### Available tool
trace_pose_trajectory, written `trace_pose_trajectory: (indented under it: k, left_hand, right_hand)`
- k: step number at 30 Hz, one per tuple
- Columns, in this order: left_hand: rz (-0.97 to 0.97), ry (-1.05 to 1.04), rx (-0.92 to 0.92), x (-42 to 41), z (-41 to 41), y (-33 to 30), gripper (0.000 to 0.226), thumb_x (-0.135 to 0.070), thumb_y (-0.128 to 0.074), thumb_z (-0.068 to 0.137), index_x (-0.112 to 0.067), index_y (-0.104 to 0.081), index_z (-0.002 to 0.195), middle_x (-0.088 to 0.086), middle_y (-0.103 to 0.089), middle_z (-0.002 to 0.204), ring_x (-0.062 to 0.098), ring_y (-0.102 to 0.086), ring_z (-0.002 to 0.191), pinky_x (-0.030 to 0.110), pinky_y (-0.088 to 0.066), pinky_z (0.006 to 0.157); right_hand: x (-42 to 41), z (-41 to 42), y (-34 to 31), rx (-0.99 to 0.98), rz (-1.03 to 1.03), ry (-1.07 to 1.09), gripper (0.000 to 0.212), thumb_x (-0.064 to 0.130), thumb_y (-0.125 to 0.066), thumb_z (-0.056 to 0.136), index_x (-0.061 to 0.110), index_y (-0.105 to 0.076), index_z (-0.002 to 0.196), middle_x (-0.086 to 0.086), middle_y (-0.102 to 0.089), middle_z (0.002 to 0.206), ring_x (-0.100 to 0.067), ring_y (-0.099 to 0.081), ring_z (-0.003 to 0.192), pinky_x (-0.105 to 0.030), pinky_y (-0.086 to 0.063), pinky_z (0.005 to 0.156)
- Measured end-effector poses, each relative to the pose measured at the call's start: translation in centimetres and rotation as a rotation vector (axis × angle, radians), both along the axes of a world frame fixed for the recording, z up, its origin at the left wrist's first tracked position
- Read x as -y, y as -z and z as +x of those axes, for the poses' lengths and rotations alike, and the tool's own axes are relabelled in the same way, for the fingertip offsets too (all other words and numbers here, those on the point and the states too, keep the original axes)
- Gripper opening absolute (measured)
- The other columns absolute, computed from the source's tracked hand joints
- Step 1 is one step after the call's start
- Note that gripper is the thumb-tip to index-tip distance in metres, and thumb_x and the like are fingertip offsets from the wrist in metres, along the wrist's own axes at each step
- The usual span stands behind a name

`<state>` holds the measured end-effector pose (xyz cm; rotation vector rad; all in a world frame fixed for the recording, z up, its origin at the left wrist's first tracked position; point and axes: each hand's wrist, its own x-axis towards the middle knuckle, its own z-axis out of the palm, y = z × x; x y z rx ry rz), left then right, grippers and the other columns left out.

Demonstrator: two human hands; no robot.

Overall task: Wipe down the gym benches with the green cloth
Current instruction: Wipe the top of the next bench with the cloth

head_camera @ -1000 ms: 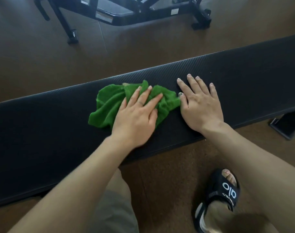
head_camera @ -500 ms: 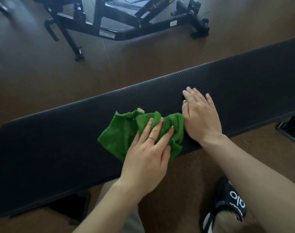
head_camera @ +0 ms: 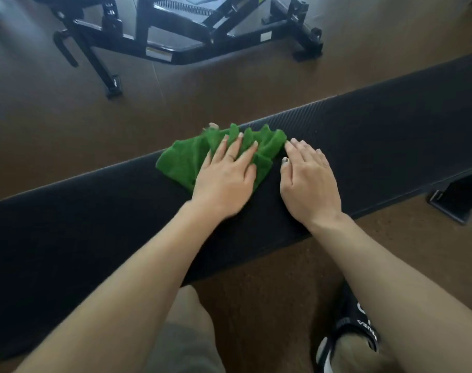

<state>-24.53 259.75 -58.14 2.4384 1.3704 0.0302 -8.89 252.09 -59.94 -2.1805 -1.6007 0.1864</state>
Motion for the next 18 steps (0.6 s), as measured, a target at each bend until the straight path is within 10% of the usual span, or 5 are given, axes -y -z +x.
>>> trace_pose_trajectory:
  k: [5, 18]
  left_hand:
    - [0.055, 0.126, -0.013, 9.3, -3.8, 0.1, 0.057, -0.049, -0.016, 0.105, -0.044, -0.015, 0.161, -0.013, -0.001, 0.172, 0.012, 0.012, 0.158, 0.041, -0.005, 0.128]
    - [-0.042, -0.026, -0.059, -3.8, 7.4, -0.1, 0.055, -0.048, -0.022, 0.107, -0.046, -0.012, 0.161, -0.005, 0.001, 0.173, 0.021, 0.007, 0.159, 0.047, 0.001, 0.128]
  right_hand:
    - [-1.2, 3.2, -0.3, 0.096, -0.101, 0.075, 0.052, 0.036, -0.027, 0.11, 0.021, -0.039, 0.158, -0.007, -0.033, 0.167, -0.026, -0.025, 0.155, -0.047, -0.015, 0.127]
    - [-1.2, 5.2, 0.1, 0.057, -0.126, 0.165, 0.055, 0.038, -0.02, 0.11, 0.026, -0.028, 0.163, 0.001, -0.019, 0.172, -0.019, -0.009, 0.159, -0.043, -0.004, 0.129]
